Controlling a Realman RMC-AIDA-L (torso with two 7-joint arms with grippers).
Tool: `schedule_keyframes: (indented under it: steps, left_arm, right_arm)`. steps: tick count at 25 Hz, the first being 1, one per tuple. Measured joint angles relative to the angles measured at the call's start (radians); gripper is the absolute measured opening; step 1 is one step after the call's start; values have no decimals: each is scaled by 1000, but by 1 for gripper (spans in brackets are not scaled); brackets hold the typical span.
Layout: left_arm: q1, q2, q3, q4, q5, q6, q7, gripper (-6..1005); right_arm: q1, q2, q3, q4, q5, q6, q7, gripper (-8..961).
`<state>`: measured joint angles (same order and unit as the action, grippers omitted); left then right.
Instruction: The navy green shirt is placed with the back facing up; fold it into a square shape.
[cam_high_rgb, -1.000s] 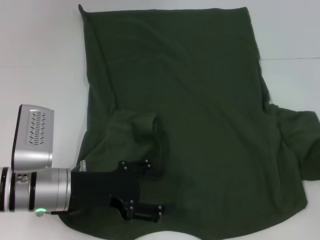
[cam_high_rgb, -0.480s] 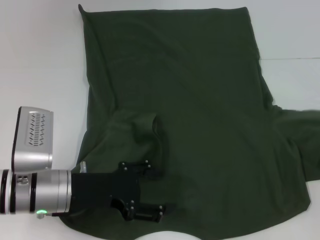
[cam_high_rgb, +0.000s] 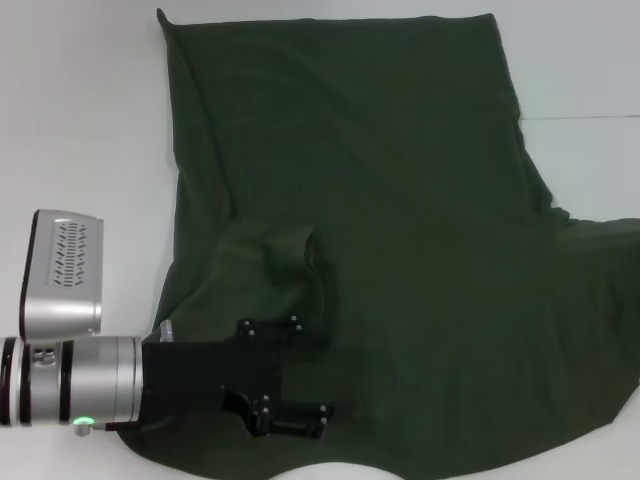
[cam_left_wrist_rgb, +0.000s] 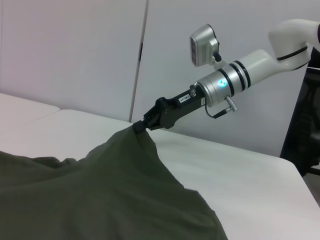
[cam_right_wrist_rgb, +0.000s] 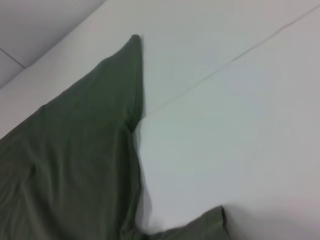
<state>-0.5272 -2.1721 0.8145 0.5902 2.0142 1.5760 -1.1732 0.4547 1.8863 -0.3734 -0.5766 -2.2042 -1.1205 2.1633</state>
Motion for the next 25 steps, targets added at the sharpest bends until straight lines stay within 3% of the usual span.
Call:
schedule_keyframes:
  steps: [10, 25]
  left_arm:
    - [-1, 0, 0, -14, -5, 5, -2, 874]
    - [-6, 1, 0, -14, -17, 9, -27, 873]
  right_arm:
    - [24, -1, -5, -6, -2, -23, -33, 13]
    - [92, 12, -34, -38, 0, -289, -57, 14]
